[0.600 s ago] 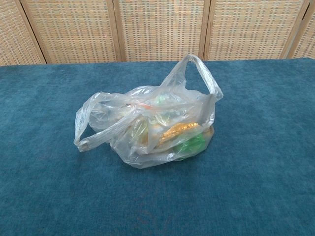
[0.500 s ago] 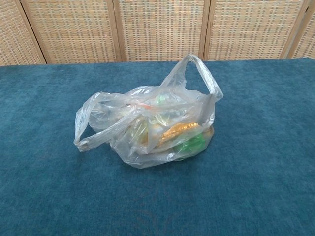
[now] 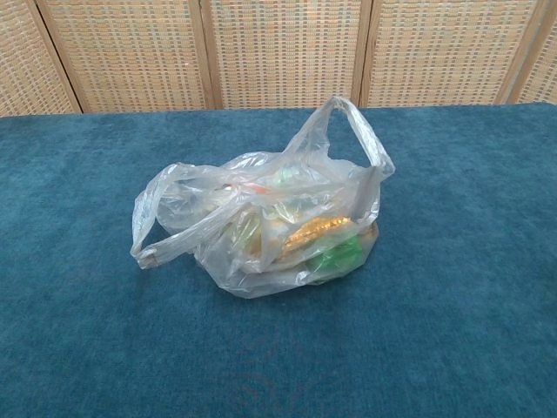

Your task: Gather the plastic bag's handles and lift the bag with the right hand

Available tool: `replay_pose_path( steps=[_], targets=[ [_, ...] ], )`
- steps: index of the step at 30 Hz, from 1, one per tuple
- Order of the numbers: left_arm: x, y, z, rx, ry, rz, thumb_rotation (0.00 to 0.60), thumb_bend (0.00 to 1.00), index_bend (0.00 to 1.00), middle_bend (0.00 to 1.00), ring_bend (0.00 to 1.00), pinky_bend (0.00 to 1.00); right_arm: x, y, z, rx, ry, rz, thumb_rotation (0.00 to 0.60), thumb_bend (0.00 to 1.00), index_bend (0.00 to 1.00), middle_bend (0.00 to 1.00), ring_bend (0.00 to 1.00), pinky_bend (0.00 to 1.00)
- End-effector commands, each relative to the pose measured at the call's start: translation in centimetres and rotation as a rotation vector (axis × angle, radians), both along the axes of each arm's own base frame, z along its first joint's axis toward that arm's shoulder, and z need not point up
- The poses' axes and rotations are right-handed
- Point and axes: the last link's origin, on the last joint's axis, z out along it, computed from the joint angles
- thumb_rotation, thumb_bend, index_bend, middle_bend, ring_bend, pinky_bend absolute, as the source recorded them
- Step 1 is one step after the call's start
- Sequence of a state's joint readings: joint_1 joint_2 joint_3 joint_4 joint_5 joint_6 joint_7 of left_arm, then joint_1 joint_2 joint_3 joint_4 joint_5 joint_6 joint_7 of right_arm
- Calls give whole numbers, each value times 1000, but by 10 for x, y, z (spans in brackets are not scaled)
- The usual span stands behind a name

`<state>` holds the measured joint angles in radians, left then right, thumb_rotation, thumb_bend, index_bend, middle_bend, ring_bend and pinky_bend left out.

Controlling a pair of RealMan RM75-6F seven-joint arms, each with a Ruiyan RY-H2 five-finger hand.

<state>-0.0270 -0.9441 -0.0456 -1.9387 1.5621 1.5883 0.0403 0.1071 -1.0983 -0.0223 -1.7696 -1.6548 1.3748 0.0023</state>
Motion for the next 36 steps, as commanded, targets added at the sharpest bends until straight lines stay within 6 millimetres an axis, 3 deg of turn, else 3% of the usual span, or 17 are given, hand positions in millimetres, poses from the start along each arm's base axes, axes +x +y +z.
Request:
replay_pose_path(
  steps=[1, 14, 25, 36],
  targets=[
    [-1, 2, 0, -6, -1, 4, 600, 197, 0, 0, 0, 0, 24, -20, -10, 160, -72, 85, 600, 0, 0, 0, 0, 0],
    [-6, 12, -1, -19, -5, 41, 600, 195, 0, 0, 0, 0, 98, -85, -38, 357, -126, 178, 600, 0, 0, 0, 0, 0],
    [-9, 16, 5, -7, -28, 60, 600, 196, 0, 0, 0, 0, 131, -110, -60, 497, -170, 136, 600, 0, 0, 0, 0, 0],
    [-13, 19, 11, -2, -52, 71, 600, 196, 0, 0, 0, 0, 170, -123, -84, 604, -347, 77, 600, 0, 5, 0, 0, 0]
  ],
)
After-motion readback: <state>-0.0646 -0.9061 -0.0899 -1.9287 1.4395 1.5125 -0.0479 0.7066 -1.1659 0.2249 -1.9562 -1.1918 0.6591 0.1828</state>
